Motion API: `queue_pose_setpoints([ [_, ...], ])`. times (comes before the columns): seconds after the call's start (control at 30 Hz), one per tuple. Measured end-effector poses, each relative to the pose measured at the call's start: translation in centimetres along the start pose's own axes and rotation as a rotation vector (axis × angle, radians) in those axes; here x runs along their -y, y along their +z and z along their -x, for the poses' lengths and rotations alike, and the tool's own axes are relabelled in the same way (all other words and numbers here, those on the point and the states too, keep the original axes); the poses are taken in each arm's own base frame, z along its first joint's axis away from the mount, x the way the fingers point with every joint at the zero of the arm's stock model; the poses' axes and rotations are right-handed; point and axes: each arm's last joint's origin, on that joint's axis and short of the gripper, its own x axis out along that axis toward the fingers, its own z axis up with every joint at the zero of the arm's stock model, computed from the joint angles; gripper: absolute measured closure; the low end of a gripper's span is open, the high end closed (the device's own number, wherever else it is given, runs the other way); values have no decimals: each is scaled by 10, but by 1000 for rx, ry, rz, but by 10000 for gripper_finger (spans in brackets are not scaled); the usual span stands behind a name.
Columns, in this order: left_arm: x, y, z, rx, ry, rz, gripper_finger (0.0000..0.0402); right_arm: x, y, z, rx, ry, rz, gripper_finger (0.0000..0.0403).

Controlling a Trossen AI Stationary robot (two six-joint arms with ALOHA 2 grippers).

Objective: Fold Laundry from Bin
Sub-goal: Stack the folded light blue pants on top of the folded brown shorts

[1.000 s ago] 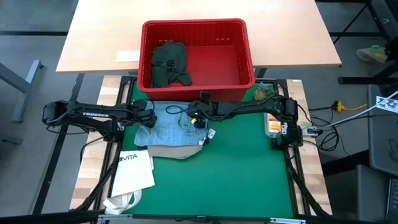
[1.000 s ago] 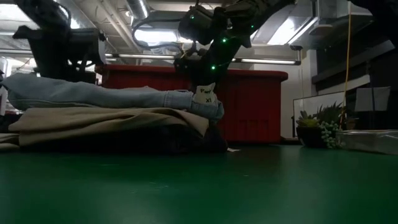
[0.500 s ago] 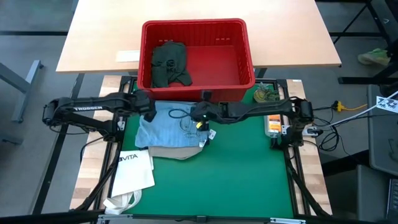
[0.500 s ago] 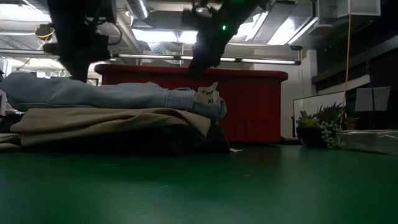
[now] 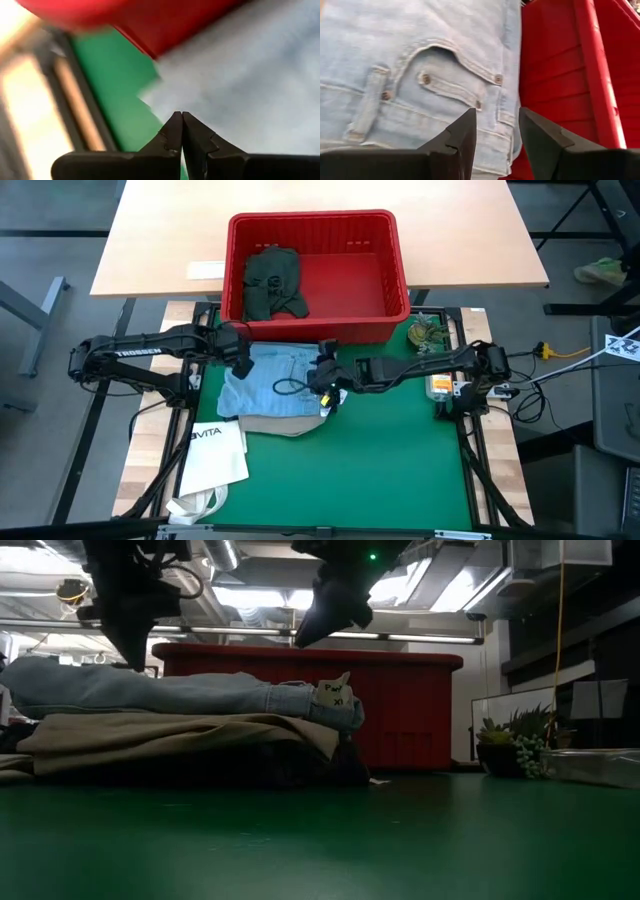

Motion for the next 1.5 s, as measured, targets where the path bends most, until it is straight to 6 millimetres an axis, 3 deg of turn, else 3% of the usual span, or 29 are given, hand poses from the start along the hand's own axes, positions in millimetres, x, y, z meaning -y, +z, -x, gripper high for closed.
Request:
queue_pose_setpoints([
  [0.23,13,-11,6,-227,-272,-37,400,-25,9,13,37,99,50,256],
  [0.4,27,-22,15,-230,-340,-51,400,-44,14,17,55,148,91,256],
  [0.63,44,-44,27,-176,-389,-86,400,-60,8,1,-21,165,125,256],
  [0.8,51,-73,19,-215,-347,-60,400,-75,1,-17,-89,194,120,256],
  [1.07,59,-120,-15,-196,-339,-26,400,-98,-9,-44,-151,251,152,256],
  [1.23,59,-130,-21,-147,-341,-48,400,-106,-15,-53,-192,259,174,256],
  [1.5,59,-135,-13,-162,-356,-111,400,-102,-14,-48,-192,263,174,256],
])
